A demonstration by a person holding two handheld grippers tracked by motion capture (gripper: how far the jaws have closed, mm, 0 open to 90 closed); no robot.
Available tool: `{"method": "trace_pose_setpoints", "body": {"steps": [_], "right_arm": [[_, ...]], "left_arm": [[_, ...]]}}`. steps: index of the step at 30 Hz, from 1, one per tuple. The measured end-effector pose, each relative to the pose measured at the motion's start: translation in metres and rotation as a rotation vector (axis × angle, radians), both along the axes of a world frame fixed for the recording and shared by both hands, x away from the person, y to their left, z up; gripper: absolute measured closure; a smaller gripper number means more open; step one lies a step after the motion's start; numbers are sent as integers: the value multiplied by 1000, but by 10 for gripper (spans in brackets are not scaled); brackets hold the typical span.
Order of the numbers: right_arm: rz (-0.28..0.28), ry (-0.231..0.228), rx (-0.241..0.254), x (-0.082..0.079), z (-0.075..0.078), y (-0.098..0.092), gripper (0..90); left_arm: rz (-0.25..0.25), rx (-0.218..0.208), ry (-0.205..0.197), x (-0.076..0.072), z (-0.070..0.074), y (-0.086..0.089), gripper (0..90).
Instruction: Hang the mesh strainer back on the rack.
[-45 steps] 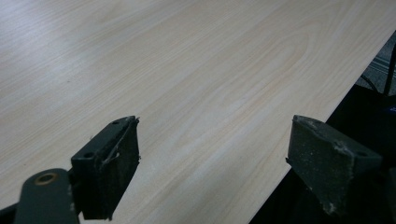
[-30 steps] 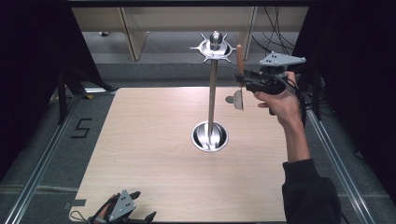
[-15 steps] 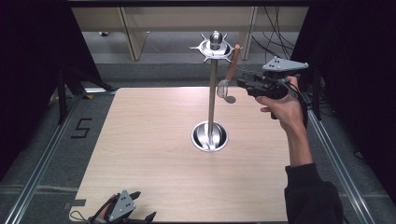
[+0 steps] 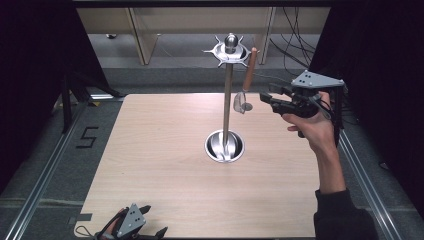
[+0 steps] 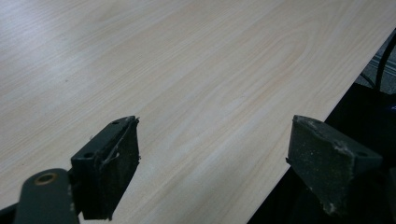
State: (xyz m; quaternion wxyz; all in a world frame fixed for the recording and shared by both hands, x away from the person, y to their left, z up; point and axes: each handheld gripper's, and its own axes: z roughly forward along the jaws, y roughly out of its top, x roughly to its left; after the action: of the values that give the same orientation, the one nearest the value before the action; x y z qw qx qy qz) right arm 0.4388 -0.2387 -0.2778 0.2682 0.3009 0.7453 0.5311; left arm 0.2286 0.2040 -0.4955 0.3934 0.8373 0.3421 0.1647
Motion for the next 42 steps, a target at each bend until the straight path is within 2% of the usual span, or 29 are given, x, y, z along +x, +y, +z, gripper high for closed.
{"method": "trace_pose_setpoints", "body": {"steps": [2, 3, 6, 8, 11, 12, 14, 18, 19, 20, 22, 23, 25, 27, 29, 34, 39, 40, 42], "right_arm": [[1, 10, 9, -3, -1, -1, 532], [-4, -3, 7, -3, -2, -1, 525], [-5, -2, 2, -7, -6, -2, 503], [-10, 21, 9, -10, -9, -2, 481], [-25, 16, 3, -14, -14, -3, 457], [-15, 14, 3, -15, -15, -3, 449], [-10, 1, -8, -17, -18, -4, 440], [-2, 10, 1, -22, -21, -3, 432], [-12, -5, -2, -23, -22, -4, 430], [3, 13, 10, -26, -24, -3, 424], [-2, 15, 10, -28, -26, -3, 422], [-2, -4, 2, -28, -27, -3, 421], [3, -4, 2, -29, -28, -4, 420], [-3, 15, 16, -32, -31, -3, 413], [2, 3, 3, -31, -32, -4, 411], [0, 5, 11, -33, -43, -4, 397], [-4, 28, 6, -32, -52, -1, 392], [-9, 47, 8, -34, -53, -1, 391], [2, 40, 10, -33, -56, 1, 389]], "left_arm": [[7, -17, -3, 0, -1, -1, 160], [1, -1, -3, 0, 0, 0, 160], [4, -12, -1, 0, 0, -1, 160], [-1, -1, -2, 0, 0, 0, 160], [6, -3, -9, 0, -1, 0, 160], [6, 11, -15, 0, -1, 0, 161], [14, 9, -21, 0, -2, -1, 160], [15, 9, -21, 1, -2, -1, 160], [15, 8, -21, 1, -2, -1, 160], [13, -4, -15, 0, -1, -1, 160], [13, -2, -15, 0, -1, -1, 160], [14, -3, -15, 0, -1, -1, 160], [11, -10, -10, 0, -1, -1, 161], [13, -6, -13, 0, -2, 0, 161], [11, -8, -11, 0, -1, 0, 160], [9, -13, -15, 0, -1, 0, 160], [7, -11, -8, 0, -1, 0, 160], [7, -11, -10, 0, -1, 0, 160], [8, -13, -12, 0, -1, 0, 160]]}}
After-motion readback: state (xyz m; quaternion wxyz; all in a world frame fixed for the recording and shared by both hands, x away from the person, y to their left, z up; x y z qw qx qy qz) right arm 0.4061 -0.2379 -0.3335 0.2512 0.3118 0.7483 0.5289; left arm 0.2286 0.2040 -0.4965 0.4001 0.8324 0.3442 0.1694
